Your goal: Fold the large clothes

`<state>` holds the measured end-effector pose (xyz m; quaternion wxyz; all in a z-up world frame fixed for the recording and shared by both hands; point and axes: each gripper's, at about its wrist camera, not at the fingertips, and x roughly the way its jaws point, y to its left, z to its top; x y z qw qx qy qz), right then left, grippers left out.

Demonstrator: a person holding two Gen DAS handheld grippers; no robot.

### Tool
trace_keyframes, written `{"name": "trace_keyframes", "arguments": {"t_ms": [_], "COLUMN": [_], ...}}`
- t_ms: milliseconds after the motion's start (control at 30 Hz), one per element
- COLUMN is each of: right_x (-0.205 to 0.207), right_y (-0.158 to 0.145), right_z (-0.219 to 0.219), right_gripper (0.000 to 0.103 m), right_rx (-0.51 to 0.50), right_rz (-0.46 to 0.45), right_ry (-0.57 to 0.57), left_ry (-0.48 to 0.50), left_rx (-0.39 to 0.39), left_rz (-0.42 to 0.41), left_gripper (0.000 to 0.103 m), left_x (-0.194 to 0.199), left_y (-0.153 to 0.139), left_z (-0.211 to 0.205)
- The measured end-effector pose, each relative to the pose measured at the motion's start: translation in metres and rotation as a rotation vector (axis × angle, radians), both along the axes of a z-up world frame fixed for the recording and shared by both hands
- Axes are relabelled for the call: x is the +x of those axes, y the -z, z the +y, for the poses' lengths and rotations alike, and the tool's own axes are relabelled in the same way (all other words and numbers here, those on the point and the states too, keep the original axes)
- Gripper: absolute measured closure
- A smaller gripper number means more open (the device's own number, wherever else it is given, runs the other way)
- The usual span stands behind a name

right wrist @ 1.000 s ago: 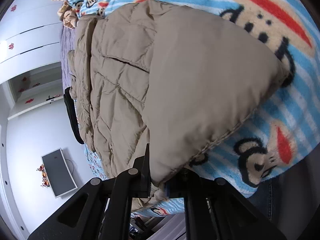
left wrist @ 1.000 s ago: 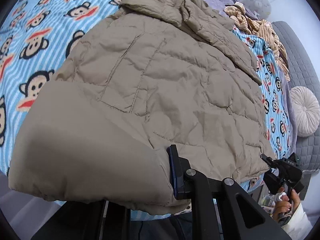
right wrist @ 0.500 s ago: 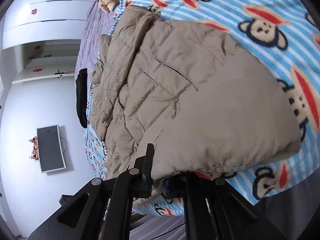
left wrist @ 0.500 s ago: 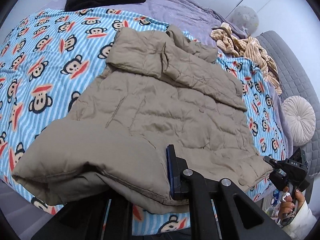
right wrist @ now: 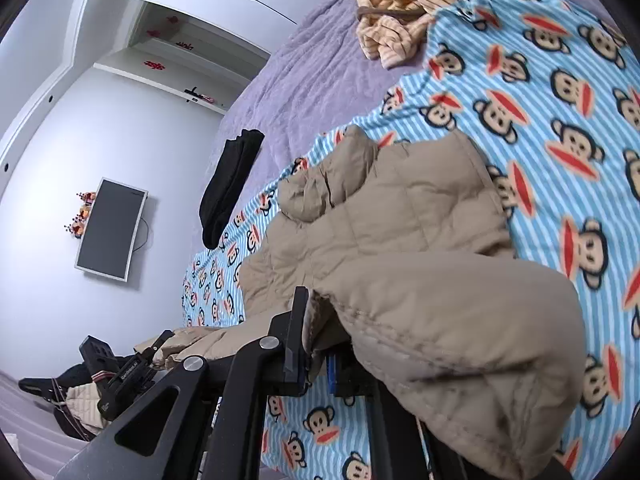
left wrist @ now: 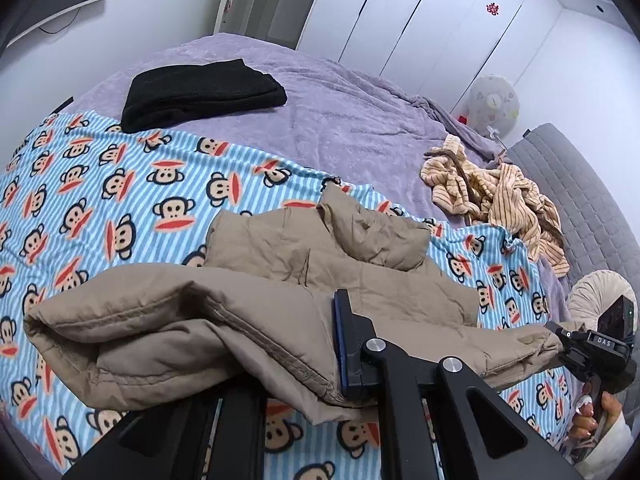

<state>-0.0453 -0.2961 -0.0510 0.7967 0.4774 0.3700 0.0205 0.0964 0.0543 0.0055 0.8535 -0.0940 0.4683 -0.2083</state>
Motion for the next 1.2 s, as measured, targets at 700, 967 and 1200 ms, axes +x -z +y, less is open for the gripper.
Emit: {"name": "trace_keyframes", "arguments": {"t_ms": [700, 967, 1200], "right_x": [0.191, 0.214, 0.224], "right_y": [0.081, 0.158, 0.162], "right_z": [-0.053, -0.066, -0.065], "right_gripper": [0.095, 0.095, 0.095], "right_rx": [-0.081, 0.021, 0.017], "right_rz": [0.144, 0.212, 0.235], "right_ry": [0.043, 0.114, 0.111], "left_ry": [0.098, 0.067, 0.097], "left_rx": [0.198, 0.228, 0.18], "left_rz": [0.098, 0.097, 0.066], "left_gripper": [0.089, 0.089, 0.033], "left_x": [0.178, 0.2, 0.191], "left_y": [0.148, 0.195, 0.165], "left_z": [-0.085, -0.106, -0.094]}}
